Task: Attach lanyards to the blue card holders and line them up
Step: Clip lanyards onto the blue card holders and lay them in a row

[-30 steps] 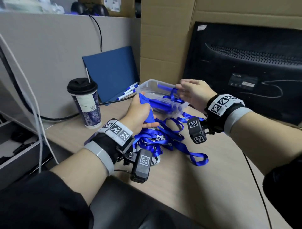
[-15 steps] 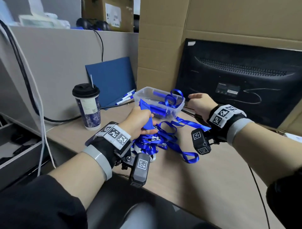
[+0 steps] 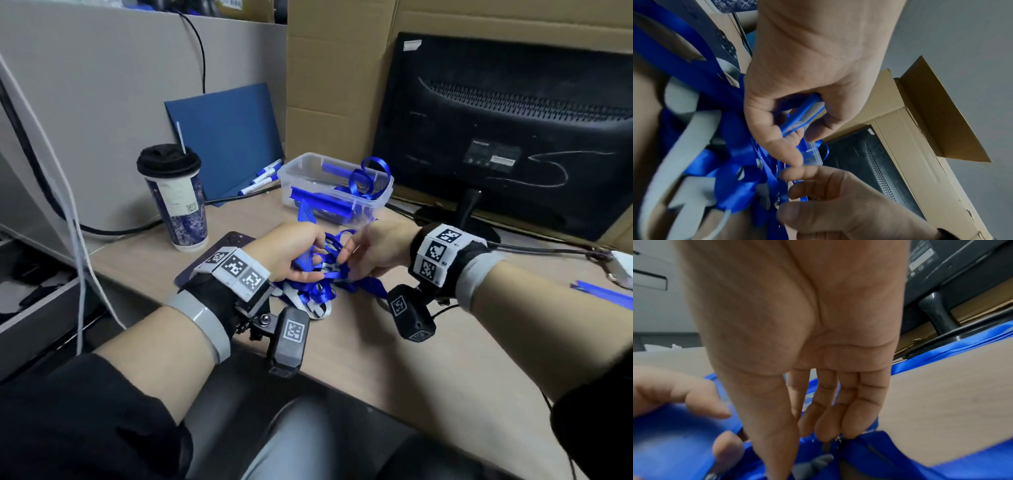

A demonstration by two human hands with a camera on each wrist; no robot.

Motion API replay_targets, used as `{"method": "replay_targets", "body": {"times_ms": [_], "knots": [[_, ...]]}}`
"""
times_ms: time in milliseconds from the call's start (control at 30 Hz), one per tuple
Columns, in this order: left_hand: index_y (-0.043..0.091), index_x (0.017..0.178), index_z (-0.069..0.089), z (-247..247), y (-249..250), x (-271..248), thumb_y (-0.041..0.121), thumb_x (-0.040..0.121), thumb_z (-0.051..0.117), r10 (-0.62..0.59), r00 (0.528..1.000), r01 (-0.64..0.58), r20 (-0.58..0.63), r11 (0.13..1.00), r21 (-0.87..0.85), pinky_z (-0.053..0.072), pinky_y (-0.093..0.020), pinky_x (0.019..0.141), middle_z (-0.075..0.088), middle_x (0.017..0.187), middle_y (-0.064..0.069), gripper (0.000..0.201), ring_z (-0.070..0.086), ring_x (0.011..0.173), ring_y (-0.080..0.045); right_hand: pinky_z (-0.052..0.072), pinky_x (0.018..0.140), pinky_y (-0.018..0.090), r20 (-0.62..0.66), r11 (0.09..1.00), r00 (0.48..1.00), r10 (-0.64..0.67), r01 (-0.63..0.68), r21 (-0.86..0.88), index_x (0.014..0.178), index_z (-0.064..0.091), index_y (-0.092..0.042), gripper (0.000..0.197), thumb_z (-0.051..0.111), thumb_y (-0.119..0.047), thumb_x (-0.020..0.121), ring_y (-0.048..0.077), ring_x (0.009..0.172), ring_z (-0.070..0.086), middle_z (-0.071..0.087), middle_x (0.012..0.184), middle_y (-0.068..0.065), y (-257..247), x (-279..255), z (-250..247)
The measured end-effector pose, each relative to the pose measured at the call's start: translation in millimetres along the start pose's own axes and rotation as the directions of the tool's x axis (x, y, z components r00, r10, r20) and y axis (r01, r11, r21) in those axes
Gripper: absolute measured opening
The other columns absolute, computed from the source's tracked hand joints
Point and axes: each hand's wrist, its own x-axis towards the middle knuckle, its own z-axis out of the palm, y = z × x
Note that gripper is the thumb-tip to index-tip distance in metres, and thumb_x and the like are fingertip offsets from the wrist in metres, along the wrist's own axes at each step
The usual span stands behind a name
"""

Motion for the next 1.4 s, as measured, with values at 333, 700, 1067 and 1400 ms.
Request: {"method": "replay_targets", "body": {"times_ms": [333,700,1067,1400], "knots": [[0.019,0.108,0.062,-1.4,4.0,-28.1,-0.006,0.088,0.053,0.103,0.994,-0.100,-0.025,0.991,0.083,0.062,-0.030,0.057,0.073,0.109,-0.002,0.033,0.059,0.080,-0.012,0.053,0.087,0.032,-0.317,0.944,0.932,-0.178,0.070,-0.323,0.101,0.075,-0.012,0.019,0.071,-0.029,0.091,0.022,0.096,0.068,0.076,0.103,0.004,-7.8,-18.1,31.6],[0.019,0.127,0.060,0.2,3.5,-21.4,-0.007,0.085,0.052,0.147,0.987,-0.141,-0.063,0.986,0.087,0.058,-0.025,0.049,0.073,0.120,-0.001,0.050,0.062,0.090,-0.014,0.041,0.066,0.025,-0.330,0.901,0.907,-0.263,0.108,-0.420,0.099,0.074,-0.017,0.022,0.079,-0.036,0.088,0.016,0.086,0.059,0.068,0.100,0.000,-1.0,-9.2,39.2],[0.029,0.115,0.062,-0.2,4.3,-1.8,0.009,0.093,0.059,0.348,0.893,-0.309,-0.287,0.935,0.172,0.051,-0.025,0.045,0.063,0.096,0.003,0.030,0.059,0.075,-0.015,0.062,0.067,0.046,-0.718,0.712,0.645,-0.263,0.632,0.307,0.097,0.055,-0.013,0.015,0.052,-0.025,0.106,0.013,0.049,0.049,0.050,0.064,0.001,-23.7,-42.2,-16.9],[0.025,0.114,0.067,18.9,16.6,-33.5,0.015,0.097,0.072,0.498,0.867,-0.492,0.022,0.862,-0.124,0.056,-0.031,0.055,0.074,0.087,-0.001,0.020,0.067,0.078,-0.013,0.050,0.071,0.030,-0.804,0.808,0.591,-0.070,0.506,0.301,0.112,0.062,-0.024,0.036,0.066,-0.009,0.080,0.012,0.077,0.056,0.061,0.089,-0.008,4.9,-74.5,-26.4]]}}
